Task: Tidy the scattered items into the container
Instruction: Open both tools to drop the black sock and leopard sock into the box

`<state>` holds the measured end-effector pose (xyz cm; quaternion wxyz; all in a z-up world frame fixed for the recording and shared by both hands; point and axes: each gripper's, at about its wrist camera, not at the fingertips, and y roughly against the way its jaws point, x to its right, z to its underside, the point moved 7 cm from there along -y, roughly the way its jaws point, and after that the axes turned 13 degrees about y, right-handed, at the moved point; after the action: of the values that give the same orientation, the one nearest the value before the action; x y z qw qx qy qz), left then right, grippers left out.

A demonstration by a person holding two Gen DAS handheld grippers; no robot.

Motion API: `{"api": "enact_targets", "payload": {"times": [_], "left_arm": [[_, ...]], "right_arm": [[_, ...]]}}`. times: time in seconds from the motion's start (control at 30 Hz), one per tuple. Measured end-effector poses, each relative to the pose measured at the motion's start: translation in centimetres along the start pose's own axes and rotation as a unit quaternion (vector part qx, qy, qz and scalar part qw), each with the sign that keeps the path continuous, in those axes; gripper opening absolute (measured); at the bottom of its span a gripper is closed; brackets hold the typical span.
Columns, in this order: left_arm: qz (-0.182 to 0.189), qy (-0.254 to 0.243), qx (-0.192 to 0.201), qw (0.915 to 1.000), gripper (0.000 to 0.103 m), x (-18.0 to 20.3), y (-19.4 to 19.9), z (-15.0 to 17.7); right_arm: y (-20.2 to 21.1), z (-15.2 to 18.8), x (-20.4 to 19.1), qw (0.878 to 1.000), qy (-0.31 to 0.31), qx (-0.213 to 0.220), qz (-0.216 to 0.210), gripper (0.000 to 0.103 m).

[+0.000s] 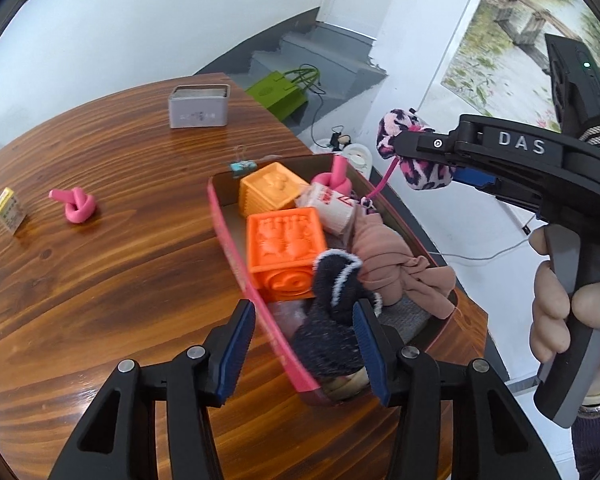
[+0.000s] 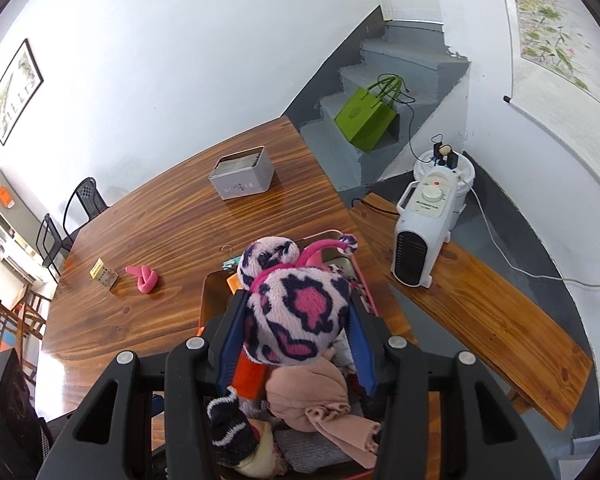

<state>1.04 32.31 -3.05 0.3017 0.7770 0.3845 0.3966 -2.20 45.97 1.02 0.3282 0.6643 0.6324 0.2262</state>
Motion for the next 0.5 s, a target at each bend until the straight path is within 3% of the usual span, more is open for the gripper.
{"api": "enact_targets", "payload": {"times": [0.5], "left_arm": [[-0.033, 0.064, 0.018, 0.9972, 0.052, -6.2, 2.9, 0.1]], "right_arm": [[-5.3, -2.1, -5.0, 0.997, 0.061, -0.033, -0.024, 0.051]]}}
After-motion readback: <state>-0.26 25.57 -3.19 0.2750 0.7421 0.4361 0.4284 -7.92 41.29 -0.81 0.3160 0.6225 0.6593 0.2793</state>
